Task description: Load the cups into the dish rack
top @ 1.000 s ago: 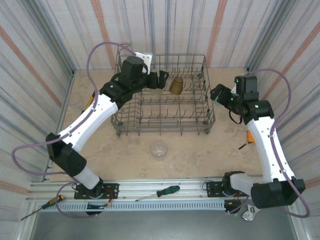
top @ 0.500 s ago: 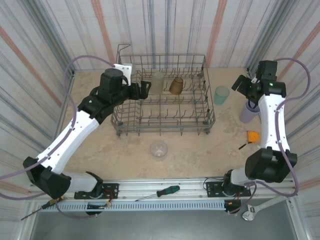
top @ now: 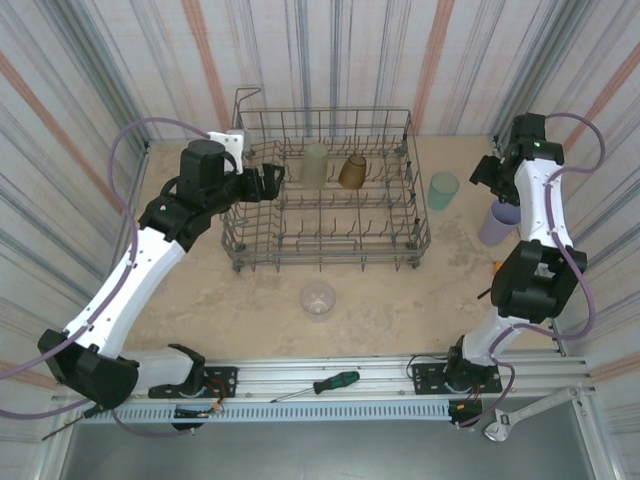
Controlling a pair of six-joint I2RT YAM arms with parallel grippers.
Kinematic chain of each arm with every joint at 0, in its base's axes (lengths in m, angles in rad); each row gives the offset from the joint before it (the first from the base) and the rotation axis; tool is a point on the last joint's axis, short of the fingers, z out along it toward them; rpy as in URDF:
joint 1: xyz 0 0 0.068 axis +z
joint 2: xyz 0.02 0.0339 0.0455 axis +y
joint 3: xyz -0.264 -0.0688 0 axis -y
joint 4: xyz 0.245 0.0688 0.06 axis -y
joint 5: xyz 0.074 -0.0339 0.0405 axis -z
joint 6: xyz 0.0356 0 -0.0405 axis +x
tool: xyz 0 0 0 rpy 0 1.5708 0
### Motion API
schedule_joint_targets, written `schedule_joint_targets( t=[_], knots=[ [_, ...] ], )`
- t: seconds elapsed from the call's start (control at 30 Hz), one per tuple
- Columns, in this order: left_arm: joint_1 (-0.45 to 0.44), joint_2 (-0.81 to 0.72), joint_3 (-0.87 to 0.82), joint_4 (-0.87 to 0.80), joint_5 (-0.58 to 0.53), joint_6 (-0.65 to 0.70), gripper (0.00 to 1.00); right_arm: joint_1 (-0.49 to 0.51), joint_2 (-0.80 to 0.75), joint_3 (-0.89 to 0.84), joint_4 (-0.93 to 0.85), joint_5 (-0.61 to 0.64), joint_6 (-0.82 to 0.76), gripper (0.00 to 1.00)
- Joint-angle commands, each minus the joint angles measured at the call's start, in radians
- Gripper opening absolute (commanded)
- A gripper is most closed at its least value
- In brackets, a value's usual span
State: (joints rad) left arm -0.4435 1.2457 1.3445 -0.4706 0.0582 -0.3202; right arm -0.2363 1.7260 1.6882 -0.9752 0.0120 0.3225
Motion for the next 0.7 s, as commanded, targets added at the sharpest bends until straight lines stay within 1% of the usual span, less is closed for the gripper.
schedule_joint_targets(
  t=[0.0, 0.17, 0.3, 0.43, 0.67],
  knots=[
    [0.015, -0.054, -0.024, -0.016, 0.023, -0.02, 0.99, -0.009, 0.046, 0.052, -0.029, 0.049, -0.042, 0.77],
    [0.023, -0.079, -0.069, 0.008, 0.007, -0.035, 0.99, -0.016, 0.136, 0.096, -0.053, 0.053, -0.072, 0.63],
    [0.028, -0.081, -0.082, 0.014, -0.002, -0.042, 0.99, -0.021, 0.205, 0.146, -0.087, 0.063, -0.081, 0.61],
    [0.028, -0.09, -0.102, 0.033, -0.017, -0.045, 0.99, -0.022, 0.267, 0.213, -0.132, 0.08, -0.083, 0.53],
    [0.028, -0.111, -0.126, 0.05, -0.027, -0.046, 0.99, -0.021, 0.271, 0.196, -0.142, 0.128, -0.08, 0.5]
  ],
)
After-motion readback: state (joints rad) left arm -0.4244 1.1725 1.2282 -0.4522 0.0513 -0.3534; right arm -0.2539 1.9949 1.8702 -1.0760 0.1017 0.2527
